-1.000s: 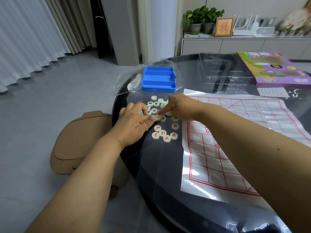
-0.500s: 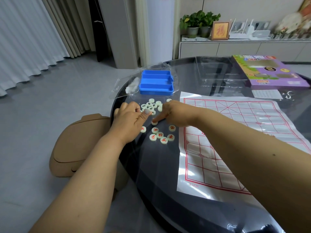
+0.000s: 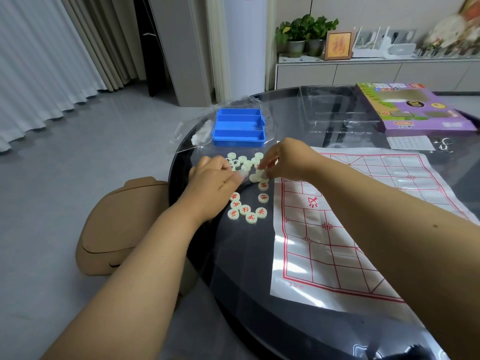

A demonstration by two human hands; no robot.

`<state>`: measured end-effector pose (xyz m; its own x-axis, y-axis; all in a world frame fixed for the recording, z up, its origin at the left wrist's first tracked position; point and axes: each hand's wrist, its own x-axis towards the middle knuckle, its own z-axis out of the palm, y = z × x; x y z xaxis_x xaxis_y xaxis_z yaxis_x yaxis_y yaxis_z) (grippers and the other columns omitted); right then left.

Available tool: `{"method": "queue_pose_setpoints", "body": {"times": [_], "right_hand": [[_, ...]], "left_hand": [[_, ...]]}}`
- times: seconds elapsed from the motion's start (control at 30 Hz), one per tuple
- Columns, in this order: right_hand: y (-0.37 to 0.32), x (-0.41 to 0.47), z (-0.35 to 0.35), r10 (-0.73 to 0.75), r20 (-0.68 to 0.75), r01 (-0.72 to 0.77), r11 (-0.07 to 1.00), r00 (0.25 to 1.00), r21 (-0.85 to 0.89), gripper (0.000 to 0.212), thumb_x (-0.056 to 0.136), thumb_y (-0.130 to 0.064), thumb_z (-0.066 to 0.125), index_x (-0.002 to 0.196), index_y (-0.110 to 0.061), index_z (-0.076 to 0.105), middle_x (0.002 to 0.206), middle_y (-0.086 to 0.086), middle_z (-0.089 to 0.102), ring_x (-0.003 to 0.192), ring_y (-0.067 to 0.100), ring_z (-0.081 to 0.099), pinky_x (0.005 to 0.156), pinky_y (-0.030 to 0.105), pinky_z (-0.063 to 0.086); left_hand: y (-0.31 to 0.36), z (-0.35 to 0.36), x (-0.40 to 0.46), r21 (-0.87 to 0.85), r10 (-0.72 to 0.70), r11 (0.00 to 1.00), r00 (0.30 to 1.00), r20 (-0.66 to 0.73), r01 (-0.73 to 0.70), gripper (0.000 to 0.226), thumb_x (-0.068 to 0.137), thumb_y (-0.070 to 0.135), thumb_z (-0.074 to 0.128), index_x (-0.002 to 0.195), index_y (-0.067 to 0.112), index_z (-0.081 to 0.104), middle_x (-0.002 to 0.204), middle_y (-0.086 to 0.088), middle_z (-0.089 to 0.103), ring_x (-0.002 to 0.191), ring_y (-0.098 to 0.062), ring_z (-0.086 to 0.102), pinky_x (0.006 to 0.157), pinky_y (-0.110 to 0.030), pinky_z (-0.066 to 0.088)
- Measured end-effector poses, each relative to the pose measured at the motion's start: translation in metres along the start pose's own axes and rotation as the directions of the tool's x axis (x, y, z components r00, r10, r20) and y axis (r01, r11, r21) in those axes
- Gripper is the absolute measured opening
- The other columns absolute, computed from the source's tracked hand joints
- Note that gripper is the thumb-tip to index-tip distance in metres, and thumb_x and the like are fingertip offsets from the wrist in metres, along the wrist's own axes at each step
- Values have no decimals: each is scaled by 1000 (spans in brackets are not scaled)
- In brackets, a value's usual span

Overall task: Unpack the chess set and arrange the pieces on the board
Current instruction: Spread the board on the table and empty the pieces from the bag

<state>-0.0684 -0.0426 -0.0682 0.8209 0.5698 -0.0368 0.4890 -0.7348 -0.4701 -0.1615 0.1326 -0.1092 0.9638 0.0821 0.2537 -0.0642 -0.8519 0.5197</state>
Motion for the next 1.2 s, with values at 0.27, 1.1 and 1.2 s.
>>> {"method": "queue_pose_setpoints", "body": {"times": [0.27, 1.1, 1.2], "right_hand": [[-10, 3, 12, -69, -4, 67, 981, 998, -181, 28, 82, -20, 70, 110, -22, 71, 104, 1, 68, 92, 19, 61, 86, 33, 54], [-22, 14, 29, -24, 68, 31, 996, 997, -89, 23, 94, -19, 53, 108, -10, 68, 103, 10, 68, 90, 22, 62, 85, 34, 53], [-20, 10, 20, -35, 3, 35, 994, 999, -99, 26, 93, -12, 50, 110, -16, 70, 110, 5, 68, 95, 21, 62, 87, 32, 52]], "left_hand": [[20, 11, 35, 212, -66, 976, 995, 75, 49, 27, 87, 42, 65, 113, 36, 69, 103, 9, 49, 119, -21, 36, 94, -33, 27], [9, -20, 25, 319, -301, 922, 925, 233, 220, 30, 96, 30, 46, 76, 11, 57, 87, -9, 61, 96, -32, 55, 70, -33, 40], [14, -24, 24, 369, -337, 902, 900, 278, 224, 28, 96, 31, 46, 88, 9, 61, 105, -14, 62, 110, -35, 53, 83, -38, 45]]}}
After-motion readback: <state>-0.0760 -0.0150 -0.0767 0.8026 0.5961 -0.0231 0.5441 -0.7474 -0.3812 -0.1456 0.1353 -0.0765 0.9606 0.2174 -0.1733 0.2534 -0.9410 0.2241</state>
